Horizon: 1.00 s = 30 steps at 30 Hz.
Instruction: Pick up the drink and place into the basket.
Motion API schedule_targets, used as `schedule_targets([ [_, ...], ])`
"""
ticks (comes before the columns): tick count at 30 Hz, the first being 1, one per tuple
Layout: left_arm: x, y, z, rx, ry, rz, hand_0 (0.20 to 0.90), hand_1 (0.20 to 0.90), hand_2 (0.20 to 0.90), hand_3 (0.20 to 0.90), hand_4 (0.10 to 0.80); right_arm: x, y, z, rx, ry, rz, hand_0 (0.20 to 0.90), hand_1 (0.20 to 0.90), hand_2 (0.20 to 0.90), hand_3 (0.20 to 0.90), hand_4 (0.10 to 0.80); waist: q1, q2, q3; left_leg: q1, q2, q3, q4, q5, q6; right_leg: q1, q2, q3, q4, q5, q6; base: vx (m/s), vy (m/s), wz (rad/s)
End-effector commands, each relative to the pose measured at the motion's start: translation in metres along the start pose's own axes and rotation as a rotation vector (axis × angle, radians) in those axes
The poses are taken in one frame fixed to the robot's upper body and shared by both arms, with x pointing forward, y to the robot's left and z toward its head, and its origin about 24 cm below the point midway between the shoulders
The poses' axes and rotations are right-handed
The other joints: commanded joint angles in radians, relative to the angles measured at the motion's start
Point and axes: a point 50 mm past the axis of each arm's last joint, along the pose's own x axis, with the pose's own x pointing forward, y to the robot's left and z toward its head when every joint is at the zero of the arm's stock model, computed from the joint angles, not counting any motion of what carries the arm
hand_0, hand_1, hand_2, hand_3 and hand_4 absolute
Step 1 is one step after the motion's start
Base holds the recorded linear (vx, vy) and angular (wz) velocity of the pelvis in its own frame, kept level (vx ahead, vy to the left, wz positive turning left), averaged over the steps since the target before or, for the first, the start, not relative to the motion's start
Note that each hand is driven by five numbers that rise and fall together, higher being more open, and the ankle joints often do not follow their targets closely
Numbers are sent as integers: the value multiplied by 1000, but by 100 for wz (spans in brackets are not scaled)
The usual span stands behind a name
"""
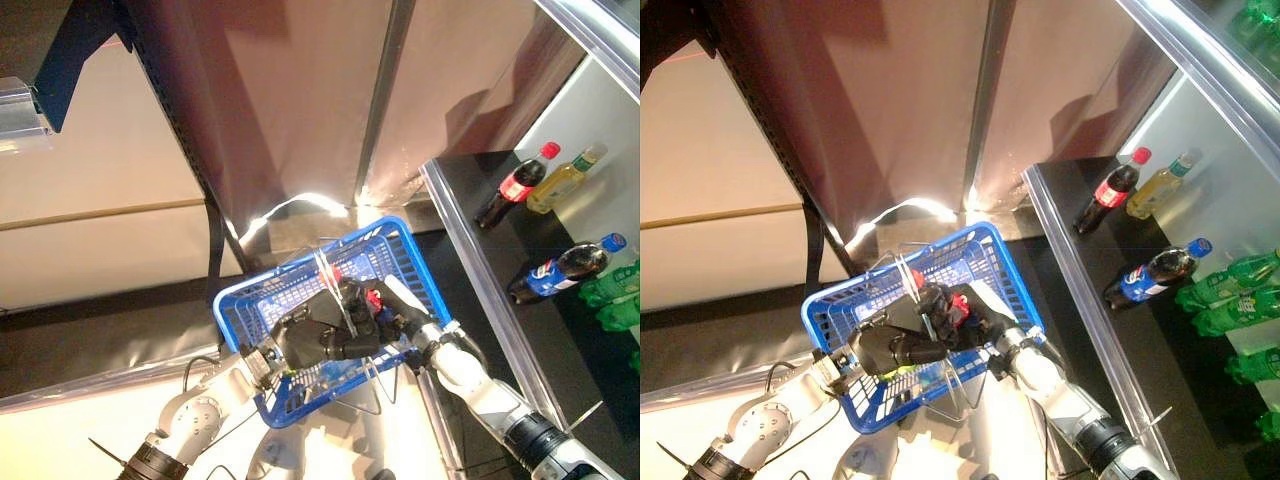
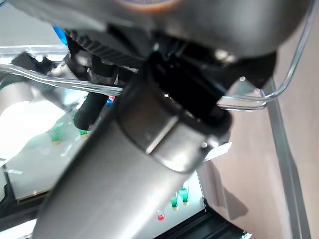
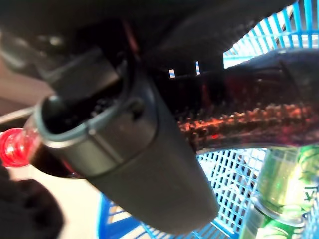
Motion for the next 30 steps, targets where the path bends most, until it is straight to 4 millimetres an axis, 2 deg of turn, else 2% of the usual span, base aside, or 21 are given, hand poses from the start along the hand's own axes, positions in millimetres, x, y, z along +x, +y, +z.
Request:
schedule_targets([
  [1,44,-104,51,134,-256,-749,300,300,300,200,100,24,-22,53,-78,-268,-54,300,300,300,200,100,15,12,-181,74,-13,-23,-3,-94,-1,-5,36,29,25,-3,-31,7,3,4],
  [9,46,-110,52,145,-236,-785,300,300,300,200,100,30,-21,59,-175,-277,-22,300,300,300,200,100,18,10,-188,74,-15,-29,-3,-91,-1,-4,37,29,23,-2,-32,1,1,1],
  [18,50,-115,50,144,-209,-826,300,300,300,200,100,41,-23,75,-429,-306,48,300,300,300,200,100,27,5,-195,74,-16,-37,-3,-89,-3,-2,37,24,22,-1,-33,0,0,0],
  [30,55,-121,45,136,-177,-890,300,300,300,200,100,53,-13,74,-570,-265,130,300,300,300,200,100,45,-2,-198,69,-19,-51,-3,-85,-7,1,39,11,15,3,-34,-4,2,3],
])
